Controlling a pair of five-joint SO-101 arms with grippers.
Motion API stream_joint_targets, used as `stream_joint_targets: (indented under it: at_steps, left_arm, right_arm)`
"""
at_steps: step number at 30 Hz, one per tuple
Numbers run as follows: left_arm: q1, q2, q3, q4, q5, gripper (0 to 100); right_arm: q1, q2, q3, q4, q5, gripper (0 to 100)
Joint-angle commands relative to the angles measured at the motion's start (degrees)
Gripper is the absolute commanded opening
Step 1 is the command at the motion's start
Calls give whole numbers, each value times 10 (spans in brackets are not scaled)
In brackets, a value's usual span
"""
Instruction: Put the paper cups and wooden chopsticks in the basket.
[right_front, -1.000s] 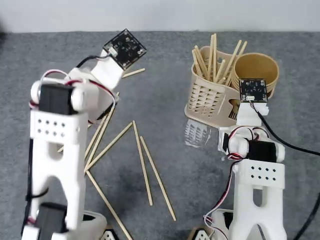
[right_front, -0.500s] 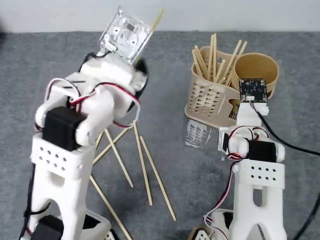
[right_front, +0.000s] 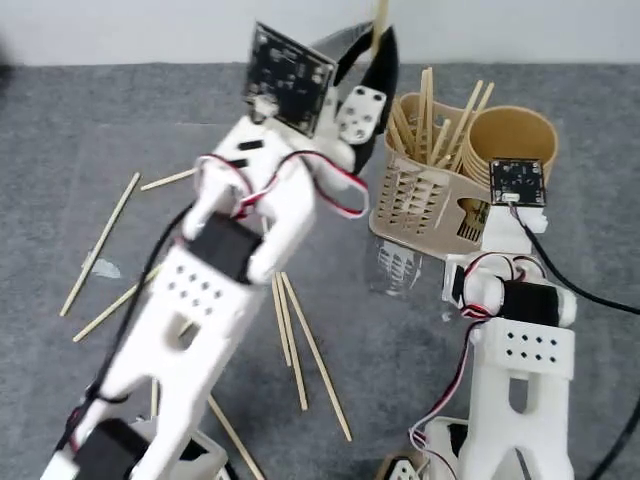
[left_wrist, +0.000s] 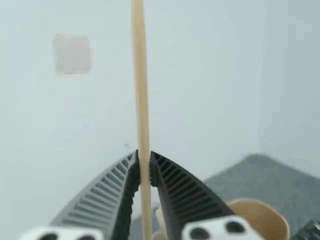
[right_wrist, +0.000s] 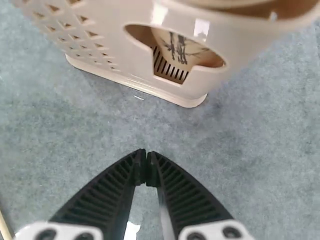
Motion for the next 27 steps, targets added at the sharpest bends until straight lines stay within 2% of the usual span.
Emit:
stream_joint_targets:
  at_steps: [1, 9, 14, 16, 20, 22, 27]
  left_arm:
    - [4, 41, -4, -98, 25, 12]
    - [25, 138, -5, -170, 27, 12]
    - [31, 173, -1, -171, 28, 15]
    - [32, 178, -3, -150, 28, 25]
    - [29, 154, -7, -73, 45, 119]
    - [26, 128, -8, -33, 69, 136]
    - [4, 46, -8, 49, 69, 142]
  right_arm:
    - [6, -15, -4, -21, -3, 9]
    - [6, -15, -4, -21, -2, 9]
    - [6, -17, -4, -21, -2, 9]
    - [6, -15, -4, -21, -2, 9]
    - [6, -15, -4, -21, -2, 9]
    - [6, -15, -4, -21, -2, 9]
    - [5, -15, -4, -21, -2, 9]
